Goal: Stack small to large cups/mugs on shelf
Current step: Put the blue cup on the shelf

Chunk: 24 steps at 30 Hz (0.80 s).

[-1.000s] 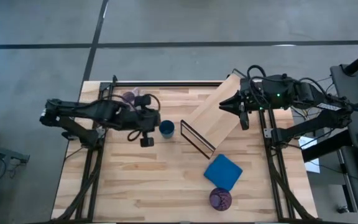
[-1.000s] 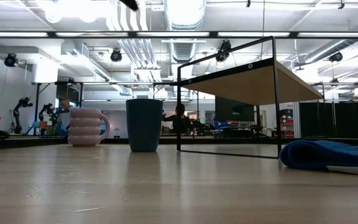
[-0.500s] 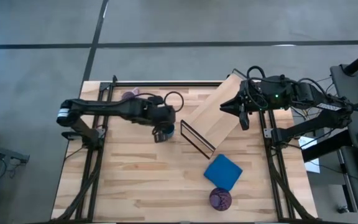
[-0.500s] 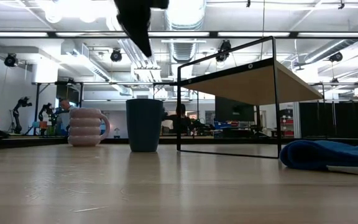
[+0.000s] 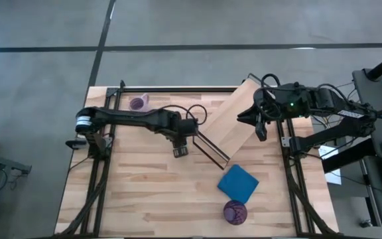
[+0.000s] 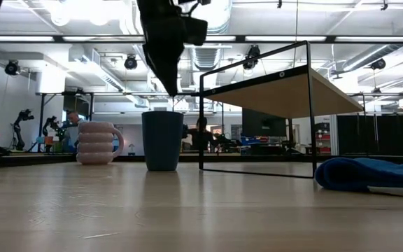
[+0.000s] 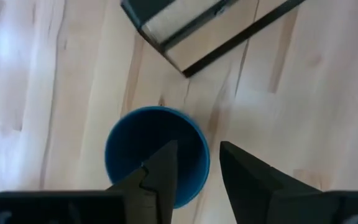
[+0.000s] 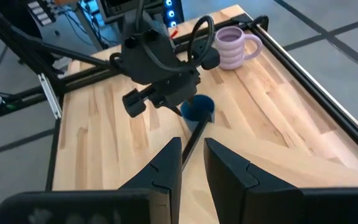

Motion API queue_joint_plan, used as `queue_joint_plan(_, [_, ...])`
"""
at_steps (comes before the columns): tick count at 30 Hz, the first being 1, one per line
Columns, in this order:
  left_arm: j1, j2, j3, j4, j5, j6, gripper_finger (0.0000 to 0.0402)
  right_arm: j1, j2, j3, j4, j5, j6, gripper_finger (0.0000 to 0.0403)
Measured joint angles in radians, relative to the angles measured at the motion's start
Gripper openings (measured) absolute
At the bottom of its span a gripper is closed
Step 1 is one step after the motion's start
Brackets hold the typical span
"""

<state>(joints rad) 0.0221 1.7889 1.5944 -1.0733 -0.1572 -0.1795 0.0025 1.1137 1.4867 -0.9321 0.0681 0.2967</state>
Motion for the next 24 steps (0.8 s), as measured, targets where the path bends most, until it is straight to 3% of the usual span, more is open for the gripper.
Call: queue_joint_plan(24, [0.045, 0.052, -0.021, 0.023, 0.028, -0.181, 0.0107, 0.000, 0.000, -0.019, -0.060, 0.001, -0.021, 0.0063])
